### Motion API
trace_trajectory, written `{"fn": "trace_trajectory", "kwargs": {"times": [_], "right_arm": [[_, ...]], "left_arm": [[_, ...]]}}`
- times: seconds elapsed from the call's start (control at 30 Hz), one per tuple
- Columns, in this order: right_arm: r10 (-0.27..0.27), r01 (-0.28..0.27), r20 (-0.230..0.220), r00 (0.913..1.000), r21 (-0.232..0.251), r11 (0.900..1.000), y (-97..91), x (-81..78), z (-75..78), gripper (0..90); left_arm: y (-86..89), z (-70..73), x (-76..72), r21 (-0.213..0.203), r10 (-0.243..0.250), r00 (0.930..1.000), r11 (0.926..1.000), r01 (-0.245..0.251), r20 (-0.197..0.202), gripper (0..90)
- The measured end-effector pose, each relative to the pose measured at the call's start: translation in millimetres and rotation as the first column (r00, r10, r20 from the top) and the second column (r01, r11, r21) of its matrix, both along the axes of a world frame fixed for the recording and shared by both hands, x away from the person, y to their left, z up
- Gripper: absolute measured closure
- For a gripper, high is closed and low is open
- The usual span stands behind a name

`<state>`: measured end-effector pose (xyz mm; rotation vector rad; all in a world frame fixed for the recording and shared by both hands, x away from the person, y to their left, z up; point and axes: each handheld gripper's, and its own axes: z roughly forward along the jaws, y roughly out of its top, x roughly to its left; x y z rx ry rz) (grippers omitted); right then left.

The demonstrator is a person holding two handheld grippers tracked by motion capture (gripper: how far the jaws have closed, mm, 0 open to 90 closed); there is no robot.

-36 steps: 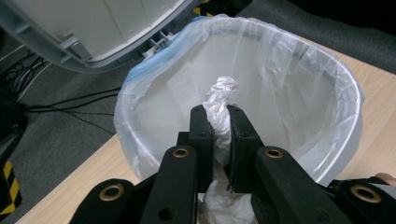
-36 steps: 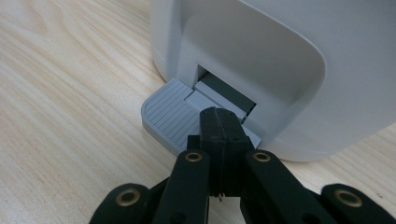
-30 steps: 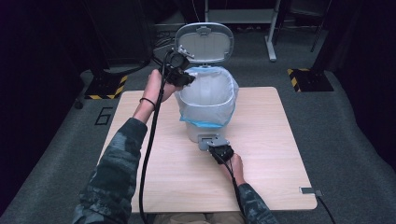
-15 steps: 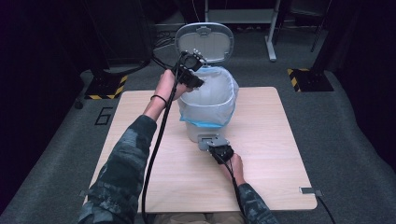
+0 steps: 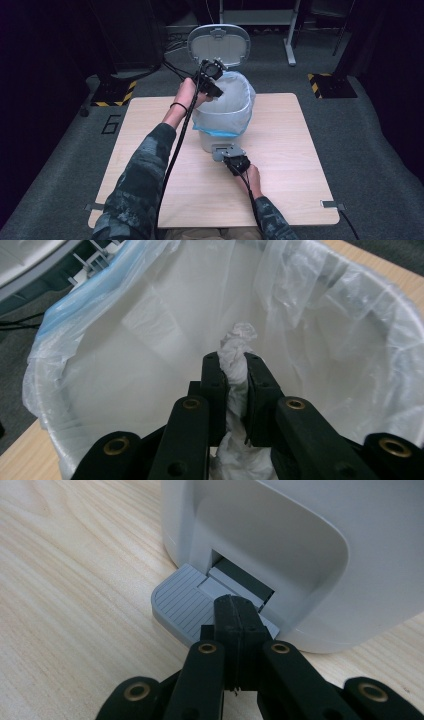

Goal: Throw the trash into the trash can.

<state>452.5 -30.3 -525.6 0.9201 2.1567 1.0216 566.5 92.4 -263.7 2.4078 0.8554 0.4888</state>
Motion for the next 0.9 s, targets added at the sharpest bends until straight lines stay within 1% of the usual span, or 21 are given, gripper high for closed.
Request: {"fn": "trace_trajectory", "kwargs": {"times": [0.07,0.1,0.17,0.2,0.23,0.27,0.3,0.33,0.4,0.43,0.5,0.53,0.8,0.83,0.9], "right_arm": [[-0.007,0.007,0.002,1.0000,-0.002,1.0000,-0.2,-0.5,0.3,90.0],[-0.006,0.006,0.002,1.0000,-0.002,1.0000,-0.2,-0.4,0.2,90.0],[-0.005,0.005,0.003,1.0000,-0.005,1.0000,-0.4,-0.3,0.4,90.0],[-0.004,0.004,0.002,1.0000,-0.004,1.0000,-0.3,-0.3,0.3,90.0],[-0.002,0.002,-0.001,1.0000,0.000,1.0000,-0.1,-0.1,0.1,90.0],[-0.003,0.003,-0.001,1.0000,0.001,1.0000,0.1,-0.2,0.0,90.0],[-0.006,0.006,0.001,1.0000,-0.001,1.0000,-0.2,-0.4,0.3,90.0],[-0.004,0.004,0.002,1.0000,-0.003,1.0000,-0.3,-0.2,0.3,90.0],[-0.004,0.004,-0.002,1.0000,0.002,1.0000,0.0,-0.3,0.0,90.0],[-0.003,0.003,0.000,1.0000,0.000,1.0000,-0.1,-0.2,0.2,90.0],[-0.003,0.003,-0.002,1.0000,0.002,1.0000,0.1,-0.2,0.0,90.0],[-0.002,0.002,0.000,1.0000,-0.001,1.0000,-0.1,-0.2,0.2,90.0],[-0.006,0.006,0.001,1.0000,-0.004,1.0000,-0.3,-0.4,0.4,90.0],[-0.005,0.005,0.001,1.0000,-0.002,1.0000,-0.3,-0.2,0.3,90.0],[-0.002,0.002,-0.002,1.0000,0.003,1.0000,-0.1,0.1,0.0,90.0]], "left_arm": [[-1.7,-3.4,2.3,-0.011,0.005,1.0000,0.9999,-0.005,-0.008,81.4],[-1.9,-4.0,3.1,-0.006,0.003,1.0000,1.0000,-0.003,-0.007,81.4],[-2.6,-5.1,4.1,-0.017,0.005,0.9997,0.9998,-0.005,-0.022,81.1],[-3.4,-5.3,4.5,-0.010,0.023,0.9995,0.9997,-0.024,-0.022,76.8],[-3.9,-5.1,5.1,0.005,0.046,0.9987,0.9989,-0.046,-0.024,60.0],[-2.9,-4.0,5.2,0.010,0.050,0.9982,0.9987,-0.049,-0.032,39.8],[-0.8,-2.2,4.5,0.004,0.046,0.9983,0.9989,-0.046,-0.037,24.7],[1.5,0.0,3.1,-0.004,0.046,0.9983,0.9989,-0.046,-0.037,15.8],[6.2,4.7,-0.9,-0.019,0.047,0.9984,0.9987,-0.047,-0.031,8.9],[8.9,7.3,-3.1,-0.019,0.038,0.9987,0.9991,-0.038,-0.033,6.6],[13.9,11.9,-7.7,-0.024,0.034,0.9992,0.9991,-0.034,-0.021,5.9],[16.3,13.9,-10.3,-0.035,0.034,0.9993,0.9988,-0.034,-0.017,5.4],[33.7,24.8,-28.9,-0.061,0.020,0.9996,0.9979,-0.019,0.020,5.9],[35.7,25.8,-31.4,-0.063,0.012,0.9997,0.9979,-0.010,0.022,5.8],[38.7,26.6,-36.9,-0.059,0.008,0.9991,0.9982,-0.005,0.041,5.8]]}}
